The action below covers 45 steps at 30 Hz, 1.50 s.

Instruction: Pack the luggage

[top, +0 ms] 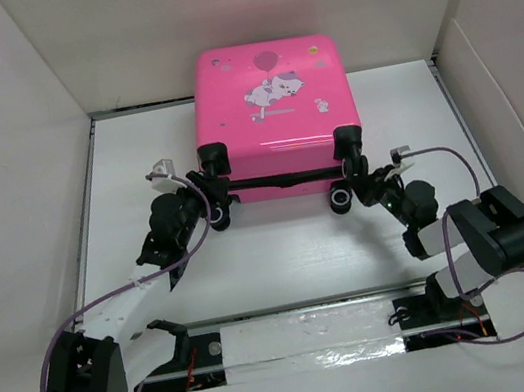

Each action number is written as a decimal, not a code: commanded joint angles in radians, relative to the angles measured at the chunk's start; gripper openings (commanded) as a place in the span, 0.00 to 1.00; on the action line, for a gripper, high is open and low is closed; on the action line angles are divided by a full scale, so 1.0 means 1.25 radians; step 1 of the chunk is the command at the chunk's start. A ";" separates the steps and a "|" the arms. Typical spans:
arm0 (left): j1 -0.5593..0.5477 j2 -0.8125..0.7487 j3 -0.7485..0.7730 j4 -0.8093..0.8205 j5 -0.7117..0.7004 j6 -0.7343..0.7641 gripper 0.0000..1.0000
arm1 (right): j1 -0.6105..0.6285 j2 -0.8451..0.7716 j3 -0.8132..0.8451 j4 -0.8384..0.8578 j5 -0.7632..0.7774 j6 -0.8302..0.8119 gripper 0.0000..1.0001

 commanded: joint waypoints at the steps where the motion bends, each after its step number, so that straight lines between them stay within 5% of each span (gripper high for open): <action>1: 0.002 -0.013 0.016 0.169 0.032 -0.027 0.00 | 0.140 -0.025 -0.048 0.252 0.114 -0.050 0.00; 8: -0.038 0.035 0.028 0.235 0.090 -0.088 0.00 | 0.546 0.021 -0.002 0.175 0.740 -0.164 0.00; 13: -0.038 0.052 0.032 0.271 0.140 -0.119 0.00 | 0.669 0.141 0.134 0.198 0.891 -0.254 0.00; 18: -0.038 -0.009 0.032 0.201 0.073 -0.078 0.00 | 0.649 0.091 0.140 0.071 0.881 -0.191 0.00; 23: -0.038 -0.050 0.032 0.155 0.034 -0.043 0.00 | 0.515 -0.053 -0.015 0.025 0.841 -0.047 0.02; 32: -0.038 -0.063 0.033 0.147 0.026 -0.029 0.00 | 0.244 -0.265 -0.030 -0.168 0.498 -0.058 0.51; 36: -0.038 -0.057 0.029 0.148 0.028 -0.025 0.00 | 0.180 -0.250 0.009 -0.199 0.377 -0.081 0.54; 45: -0.038 -0.046 0.026 0.159 0.034 -0.024 0.00 | 0.137 -0.170 0.063 -0.187 0.323 -0.084 0.48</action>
